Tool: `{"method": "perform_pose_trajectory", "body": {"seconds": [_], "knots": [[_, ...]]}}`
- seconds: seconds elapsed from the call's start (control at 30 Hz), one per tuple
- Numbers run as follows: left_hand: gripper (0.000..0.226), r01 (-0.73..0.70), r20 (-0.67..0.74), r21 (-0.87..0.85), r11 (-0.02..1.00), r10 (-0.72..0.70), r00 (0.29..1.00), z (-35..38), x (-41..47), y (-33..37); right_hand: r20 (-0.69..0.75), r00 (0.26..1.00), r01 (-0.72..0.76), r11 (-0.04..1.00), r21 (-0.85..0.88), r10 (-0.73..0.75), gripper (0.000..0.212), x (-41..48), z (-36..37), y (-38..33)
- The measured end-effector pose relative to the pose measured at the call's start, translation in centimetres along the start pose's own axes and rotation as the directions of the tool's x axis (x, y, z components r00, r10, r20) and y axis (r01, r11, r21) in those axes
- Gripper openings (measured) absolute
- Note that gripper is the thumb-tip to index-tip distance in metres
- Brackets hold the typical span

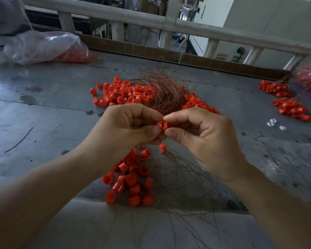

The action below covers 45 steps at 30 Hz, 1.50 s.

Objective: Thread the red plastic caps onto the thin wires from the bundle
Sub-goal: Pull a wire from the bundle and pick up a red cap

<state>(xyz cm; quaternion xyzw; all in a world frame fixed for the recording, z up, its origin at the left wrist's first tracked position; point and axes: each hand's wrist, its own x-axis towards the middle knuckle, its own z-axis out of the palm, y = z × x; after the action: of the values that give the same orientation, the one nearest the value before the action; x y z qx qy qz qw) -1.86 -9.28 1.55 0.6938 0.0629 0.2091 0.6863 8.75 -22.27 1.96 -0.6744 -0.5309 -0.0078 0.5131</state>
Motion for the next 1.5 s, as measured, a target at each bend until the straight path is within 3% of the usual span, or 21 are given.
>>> {"method": "perform_pose_trajectory", "body": {"seconds": [0.23, 0.8, 1.0, 1.33, 1.5], "knots": [[0.02, -0.006, 0.004, 0.038, 0.999, 0.006, 1.0, 0.22, 0.02, 0.2, -0.018, 0.999, 0.045, 0.995, -0.087, -0.046, 0.028, -0.12, -0.11, -0.03], [0.016, -0.038, 0.034, 0.113, 0.993, 0.035, 0.999, 0.46, -0.3, 0.34, -0.008, 0.998, 0.069, 0.995, -0.072, -0.069, 0.025, -0.35, -0.15, -0.07], [0.02, 0.117, 0.101, -0.103, 0.988, -0.106, 0.989, 0.1, -0.35, 0.18, 0.008, 0.985, 0.173, 0.972, -0.161, -0.174, 0.018, -0.34, -0.21, -0.15], [0.024, 0.088, 0.079, -0.097, 0.991, -0.081, 0.994, 0.2, -0.16, 0.71, 0.026, 0.989, 0.149, 0.989, -0.008, -0.148, 0.028, 0.17, -0.5, 0.04], [0.023, 0.07, 0.142, -0.082, 0.994, -0.058, 0.988, -0.11, -0.53, 0.88, 0.07, 0.992, 0.104, 0.991, 0.078, -0.11, 0.026, 0.18, -0.56, -0.2]]}}
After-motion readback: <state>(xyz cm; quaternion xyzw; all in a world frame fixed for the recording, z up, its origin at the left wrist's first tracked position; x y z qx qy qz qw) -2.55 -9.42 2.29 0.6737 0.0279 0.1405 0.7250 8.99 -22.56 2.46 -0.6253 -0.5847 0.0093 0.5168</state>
